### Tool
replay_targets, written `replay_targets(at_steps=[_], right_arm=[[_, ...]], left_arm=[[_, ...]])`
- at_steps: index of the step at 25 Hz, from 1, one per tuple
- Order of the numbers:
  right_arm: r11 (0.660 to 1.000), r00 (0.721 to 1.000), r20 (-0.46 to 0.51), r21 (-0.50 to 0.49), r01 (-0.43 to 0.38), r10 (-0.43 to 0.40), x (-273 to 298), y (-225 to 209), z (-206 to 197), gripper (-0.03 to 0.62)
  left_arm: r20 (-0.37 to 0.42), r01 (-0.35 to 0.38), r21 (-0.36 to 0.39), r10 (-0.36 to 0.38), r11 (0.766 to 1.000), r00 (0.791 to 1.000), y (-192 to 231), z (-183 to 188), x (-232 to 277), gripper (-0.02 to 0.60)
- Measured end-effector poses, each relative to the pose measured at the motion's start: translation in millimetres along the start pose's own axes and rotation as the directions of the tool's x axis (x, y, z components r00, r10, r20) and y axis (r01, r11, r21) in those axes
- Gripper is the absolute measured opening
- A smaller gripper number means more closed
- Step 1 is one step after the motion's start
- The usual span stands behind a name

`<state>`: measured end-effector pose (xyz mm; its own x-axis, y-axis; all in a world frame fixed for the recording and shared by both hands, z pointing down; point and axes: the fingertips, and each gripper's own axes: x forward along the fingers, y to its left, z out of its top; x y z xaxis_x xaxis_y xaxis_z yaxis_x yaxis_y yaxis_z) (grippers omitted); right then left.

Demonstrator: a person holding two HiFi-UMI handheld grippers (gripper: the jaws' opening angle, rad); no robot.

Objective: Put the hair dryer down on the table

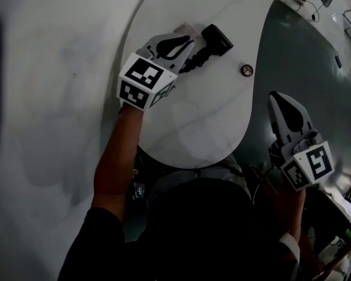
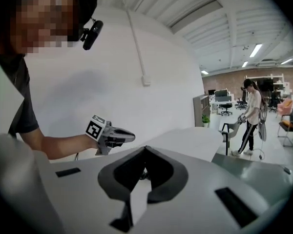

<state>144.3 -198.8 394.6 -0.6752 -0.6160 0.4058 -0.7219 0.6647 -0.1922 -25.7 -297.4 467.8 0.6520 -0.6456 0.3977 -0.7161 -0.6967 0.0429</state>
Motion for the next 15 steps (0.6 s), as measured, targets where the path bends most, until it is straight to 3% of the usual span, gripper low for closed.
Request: replay_targets(at_steps=[5, 10, 15], right_arm=[[0.999, 0.999, 0.046, -0.035, -0.012, 0.013, -12, 34, 27, 0.008], [0.998, 0.998, 0.067, -0.056, -0.01, 0.014, -39, 65, 43, 0.008], [0.997, 0.997, 0.08, -0.076, -0.014, 0.02, -58, 93, 45, 0.008]], left_arm=[[0.154, 0.046, -0.005, -0.044, 0.999, 0.987, -29, 54, -77, 0.018], [0.19, 0.022, 0.069, -0.034, 0.997, 0.981, -67, 76, -150, 0.018], [0.227, -0.001, 0.043, -0.009, 0.999, 0.974, -92, 71, -200, 0.018]])
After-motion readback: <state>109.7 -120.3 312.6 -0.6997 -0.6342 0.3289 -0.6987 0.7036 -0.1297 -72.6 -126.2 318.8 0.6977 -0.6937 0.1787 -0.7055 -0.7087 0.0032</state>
